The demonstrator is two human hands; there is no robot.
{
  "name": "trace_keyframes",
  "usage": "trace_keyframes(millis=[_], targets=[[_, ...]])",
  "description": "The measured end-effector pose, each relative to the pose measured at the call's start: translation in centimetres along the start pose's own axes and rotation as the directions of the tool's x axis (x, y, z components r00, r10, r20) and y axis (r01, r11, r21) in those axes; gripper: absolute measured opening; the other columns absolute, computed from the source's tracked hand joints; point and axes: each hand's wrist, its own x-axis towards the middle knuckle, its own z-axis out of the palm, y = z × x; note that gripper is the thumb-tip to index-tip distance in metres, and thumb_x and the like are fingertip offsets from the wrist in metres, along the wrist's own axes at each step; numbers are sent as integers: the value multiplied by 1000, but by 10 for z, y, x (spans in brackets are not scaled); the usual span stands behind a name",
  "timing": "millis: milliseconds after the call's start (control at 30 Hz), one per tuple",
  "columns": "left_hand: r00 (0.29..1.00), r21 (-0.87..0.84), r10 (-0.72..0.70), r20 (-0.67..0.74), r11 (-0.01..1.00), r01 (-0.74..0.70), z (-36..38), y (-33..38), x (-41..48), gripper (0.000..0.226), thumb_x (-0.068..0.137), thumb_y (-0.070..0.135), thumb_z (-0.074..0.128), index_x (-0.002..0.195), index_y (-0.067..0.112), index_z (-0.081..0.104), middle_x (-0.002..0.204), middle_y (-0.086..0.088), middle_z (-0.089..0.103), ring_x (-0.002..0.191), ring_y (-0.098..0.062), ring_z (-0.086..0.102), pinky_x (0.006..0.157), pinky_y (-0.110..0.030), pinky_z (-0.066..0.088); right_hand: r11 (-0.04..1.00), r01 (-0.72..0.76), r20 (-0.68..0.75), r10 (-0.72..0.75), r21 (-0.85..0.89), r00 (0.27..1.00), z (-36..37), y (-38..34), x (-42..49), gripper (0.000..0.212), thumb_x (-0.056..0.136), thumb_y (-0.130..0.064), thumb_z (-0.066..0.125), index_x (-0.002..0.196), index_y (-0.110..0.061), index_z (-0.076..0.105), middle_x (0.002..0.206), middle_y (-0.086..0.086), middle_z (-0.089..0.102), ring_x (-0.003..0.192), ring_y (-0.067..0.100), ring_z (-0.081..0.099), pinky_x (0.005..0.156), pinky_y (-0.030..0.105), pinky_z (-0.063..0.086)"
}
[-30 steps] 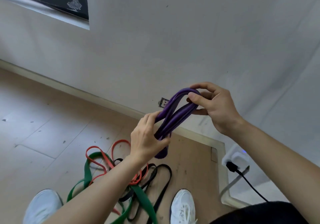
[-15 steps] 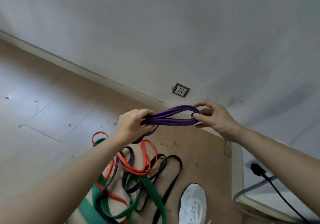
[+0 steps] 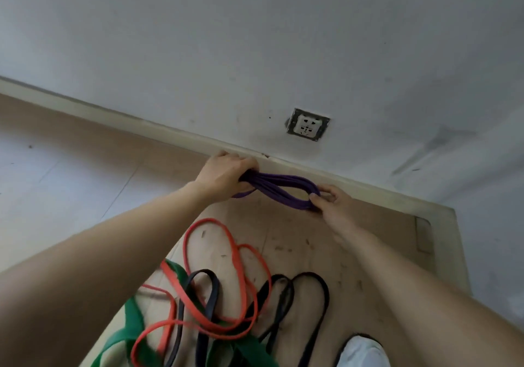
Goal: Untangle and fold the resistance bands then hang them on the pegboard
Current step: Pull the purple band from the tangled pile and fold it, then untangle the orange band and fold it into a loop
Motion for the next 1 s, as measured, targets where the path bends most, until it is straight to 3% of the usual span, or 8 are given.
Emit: trace_keyframes(millis=[100, 233, 467, 633, 700, 767, 867, 1000], targets=[[997, 7, -19, 76, 1000, 18, 41, -7, 20, 48, 85, 50, 71, 128, 34, 58, 124, 6, 66, 121, -23, 56, 98, -37, 34, 992, 27, -40, -32, -123, 999, 3, 27, 31, 18, 96, -6, 66, 113, -10, 64, 103, 10, 70, 83, 22, 68, 65, 19, 58], [976, -7, -103, 193, 994, 106, 85, -13, 22, 91, 79, 64, 72, 155, 34, 34, 158, 5, 39, 144, -26, 32, 113, -46, 35, 906, 56, -41, -80, -419, 996, 5, 63, 62, 25, 92, -13, 73, 116, -5, 69, 108, 7, 68, 100, 23, 64, 80, 24, 43], [988, 54, -26, 151, 998, 18, 84, -16, 8, 116, 71, 69, 75, 162, 31, 14, 171, 5, 9, 156, -24, 8, 122, -46, 21, 913, -10, -46, -10, -409, 999, 7, 69, 61, 29, 99, -18, 65, 125, -6, 63, 109, 4, 62, 104, 19, 59, 85, 25, 40], [994, -33, -29, 101, 999, 32, 66, -7, -32, 107, 81, 44, 79, 163, 30, 13, 172, 5, 2, 158, -19, -1, 122, -44, 21, 887, 34, 15, -30, -460, 999, 8, 55, 34, 41, 95, -19, 70, 134, -11, 59, 113, 3, 63, 108, 21, 62, 89, 30, 48], [995, -86, -56, 86, 994, 63, 59, -5, -57, 100, 79, 37, 81, 161, 26, 25, 171, 1, 11, 158, -22, 7, 119, -46, 30, 856, 77, 37, -68, -511, 997, 6, 52, 19, 47, 93, -20, 72, 137, -13, 58, 124, 6, 65, 107, 21, 63, 89, 31, 48], [991, -188, -116, 64, 974, 126, 50, 0, -86, 84, 77, 32, 84, 151, 19, 47, 165, -6, 32, 153, -30, 27, 116, -47, 38, 841, 107, 77, -78, -530, 994, 5, 47, -3, 45, 94, -17, 70, 137, -13, 58, 128, 7, 64, 102, 17, 61, 86, 29, 46], [973, -293, -204, 103, 929, 226, 37, 15, -138, 49, 85, 34, 78, 130, 19, 66, 142, -3, 60, 132, -27, 51, 104, -36, 44, 795, 191, 242, -58, -576, 969, 3, 46, -46, 37, 94, -13, 69, 130, -11, 63, 121, 4, 64, 101, 16, 59, 88, 30, 48], [943, -260, -135, 304, 941, 219, 43, 33, -206, 39, 88, 51, 67, 121, 31, 68, 124, 8, 68, 125, -19, 55, 100, -37, 47, 695, 396, 537, -17, -600, 843, 9, 64, -102, 44, 88, -25, 75, 130, -14, 65, 124, 5, 62, 118, 24, 59, 105, 41, 47]])
